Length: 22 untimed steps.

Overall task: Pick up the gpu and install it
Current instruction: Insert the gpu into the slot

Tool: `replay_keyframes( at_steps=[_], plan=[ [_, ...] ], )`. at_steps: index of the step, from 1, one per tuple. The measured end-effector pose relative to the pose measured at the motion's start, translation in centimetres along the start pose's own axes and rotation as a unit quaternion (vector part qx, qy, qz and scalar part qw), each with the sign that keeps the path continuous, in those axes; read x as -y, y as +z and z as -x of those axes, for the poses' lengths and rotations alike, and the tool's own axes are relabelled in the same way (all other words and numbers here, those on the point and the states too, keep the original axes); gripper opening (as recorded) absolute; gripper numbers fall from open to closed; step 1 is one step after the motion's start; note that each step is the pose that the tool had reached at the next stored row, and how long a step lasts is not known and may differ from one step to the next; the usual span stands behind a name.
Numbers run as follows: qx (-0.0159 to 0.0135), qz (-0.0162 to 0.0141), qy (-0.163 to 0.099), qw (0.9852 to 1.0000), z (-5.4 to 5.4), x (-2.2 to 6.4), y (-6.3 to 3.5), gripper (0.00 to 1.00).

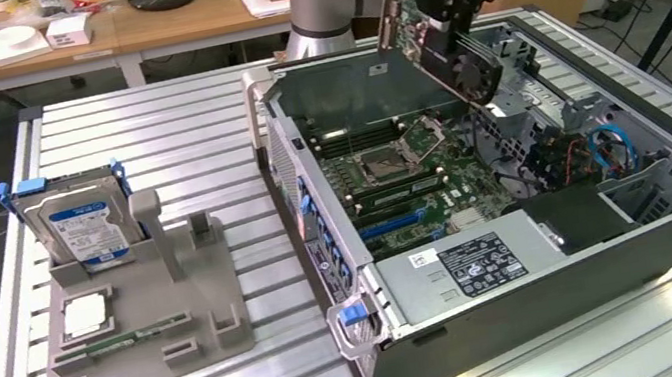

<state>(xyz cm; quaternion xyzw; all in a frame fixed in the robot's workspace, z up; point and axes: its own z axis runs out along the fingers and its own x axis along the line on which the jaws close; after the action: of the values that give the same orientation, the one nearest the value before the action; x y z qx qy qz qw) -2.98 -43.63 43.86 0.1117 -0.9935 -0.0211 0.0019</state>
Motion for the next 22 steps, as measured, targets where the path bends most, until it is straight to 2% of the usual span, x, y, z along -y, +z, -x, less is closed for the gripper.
replay_keyframes(
  at_steps=[6, 11, 17, 22],
  plan=[
    [-0.0015, 0.0000, -0.036, 0.9993, 0.00, 0.00, 0.00, 0.26],
    [-0.0028, 0.0001, -0.067, 0.9978, 0.00, 0.00, 0.00, 0.26],
    [-0.0044, 0.0001, -0.103, 0.9947, 0.00, 0.00, 0.00, 0.26],
    [-0.0057, 0.0001, -0.135, 0.9909, 0.00, 0.00, 0.00, 0.26]
  ],
)
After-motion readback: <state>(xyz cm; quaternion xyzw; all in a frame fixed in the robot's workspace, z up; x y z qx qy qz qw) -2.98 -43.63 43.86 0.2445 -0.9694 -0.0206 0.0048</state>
